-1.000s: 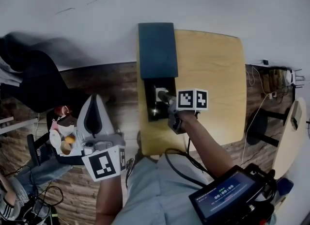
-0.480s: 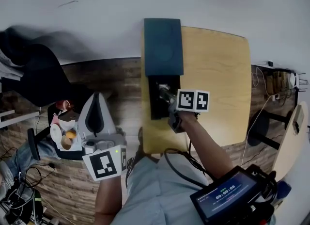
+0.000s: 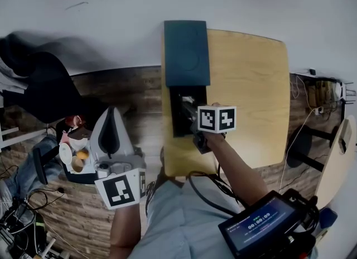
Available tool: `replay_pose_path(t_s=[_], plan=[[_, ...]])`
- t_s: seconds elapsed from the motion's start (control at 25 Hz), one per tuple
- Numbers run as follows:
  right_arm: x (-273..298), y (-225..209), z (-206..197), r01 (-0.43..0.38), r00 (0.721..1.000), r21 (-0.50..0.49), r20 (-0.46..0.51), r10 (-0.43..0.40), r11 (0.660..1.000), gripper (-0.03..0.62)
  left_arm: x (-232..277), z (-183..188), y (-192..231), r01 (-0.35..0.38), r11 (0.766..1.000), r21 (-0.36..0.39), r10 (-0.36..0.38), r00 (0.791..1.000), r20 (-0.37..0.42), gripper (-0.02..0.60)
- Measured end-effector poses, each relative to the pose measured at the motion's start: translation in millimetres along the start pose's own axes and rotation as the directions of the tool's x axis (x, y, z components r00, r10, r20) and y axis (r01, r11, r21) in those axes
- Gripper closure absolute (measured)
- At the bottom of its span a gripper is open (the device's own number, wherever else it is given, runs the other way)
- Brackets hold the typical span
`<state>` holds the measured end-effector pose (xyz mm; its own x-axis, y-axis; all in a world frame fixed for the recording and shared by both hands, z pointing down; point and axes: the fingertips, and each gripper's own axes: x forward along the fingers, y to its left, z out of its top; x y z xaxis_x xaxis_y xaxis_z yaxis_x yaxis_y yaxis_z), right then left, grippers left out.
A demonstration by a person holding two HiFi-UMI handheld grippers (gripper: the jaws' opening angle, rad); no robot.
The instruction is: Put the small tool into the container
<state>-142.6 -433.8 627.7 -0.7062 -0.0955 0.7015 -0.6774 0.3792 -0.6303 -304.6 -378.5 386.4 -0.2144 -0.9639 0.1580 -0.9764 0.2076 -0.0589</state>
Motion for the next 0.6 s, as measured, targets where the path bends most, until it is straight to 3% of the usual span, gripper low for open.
replay_pose_path(t_s=[0.44,0.6], plan=[[-1,22,-6,0.005,0.999,-0.245,-0.043,-0.016,0.97,0.445,0,9,-13,0.029,0.999,0.023,-0.029,1.0,0.01,0.569],[-3,19,-3,-0.025,0.999,-0.164,0.02,0.029,0.986,0.425,-2,9,-16,0.031,0.999,0.021,-0.031,0.999,0.007,0.571]])
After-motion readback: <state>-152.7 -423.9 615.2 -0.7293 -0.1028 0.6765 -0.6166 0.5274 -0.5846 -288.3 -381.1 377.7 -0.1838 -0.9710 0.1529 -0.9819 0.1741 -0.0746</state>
